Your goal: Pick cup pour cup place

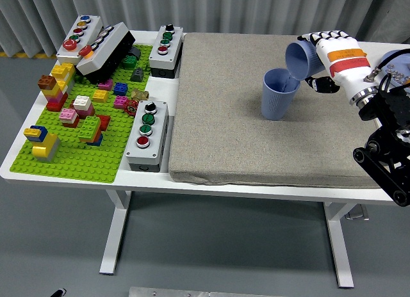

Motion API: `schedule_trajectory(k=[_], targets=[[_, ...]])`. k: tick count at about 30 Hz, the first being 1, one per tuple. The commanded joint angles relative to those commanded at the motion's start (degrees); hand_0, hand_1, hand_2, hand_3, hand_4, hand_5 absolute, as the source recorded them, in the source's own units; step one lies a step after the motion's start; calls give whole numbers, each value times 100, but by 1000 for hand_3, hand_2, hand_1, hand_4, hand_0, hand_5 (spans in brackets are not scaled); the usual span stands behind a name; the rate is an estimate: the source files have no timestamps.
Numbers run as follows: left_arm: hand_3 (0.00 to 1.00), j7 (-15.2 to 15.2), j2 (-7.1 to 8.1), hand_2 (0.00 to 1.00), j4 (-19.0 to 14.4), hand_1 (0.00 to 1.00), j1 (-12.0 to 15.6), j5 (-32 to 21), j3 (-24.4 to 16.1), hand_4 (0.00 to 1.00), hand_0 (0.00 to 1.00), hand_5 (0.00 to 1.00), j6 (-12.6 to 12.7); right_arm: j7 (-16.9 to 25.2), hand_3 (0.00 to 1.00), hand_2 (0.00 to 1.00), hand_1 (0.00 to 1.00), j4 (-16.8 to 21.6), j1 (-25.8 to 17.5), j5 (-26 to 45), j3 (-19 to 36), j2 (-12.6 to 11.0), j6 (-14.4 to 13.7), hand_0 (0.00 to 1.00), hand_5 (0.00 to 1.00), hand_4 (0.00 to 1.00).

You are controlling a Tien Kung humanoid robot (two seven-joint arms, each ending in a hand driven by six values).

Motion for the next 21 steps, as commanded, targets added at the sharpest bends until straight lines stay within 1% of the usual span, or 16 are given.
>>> schedule_trajectory(k=[6,7,18,21], targets=[[752,2,-2,813,0,760,-6,11,-15,534,806,998,0,-48,531,508,638,-10,4,-45,-3,17,7,817,77,703],[752,3,-2,813,0,760,-6,12,-16,535,807,998,0,-50,529,509,640,-13,5,-46,-4,16,7,818,62,705],[752,6,-5,814,0,760,-1,13,-13,535,807,998,-3,-36,528,510,642,-67,-8,74,51,38,-13,821,59,705],[752,7,-8,813,0,760,-6,17,-19,535,806,998,-1,-33,528,511,643,-73,-20,215,90,48,-2,823,59,704]])
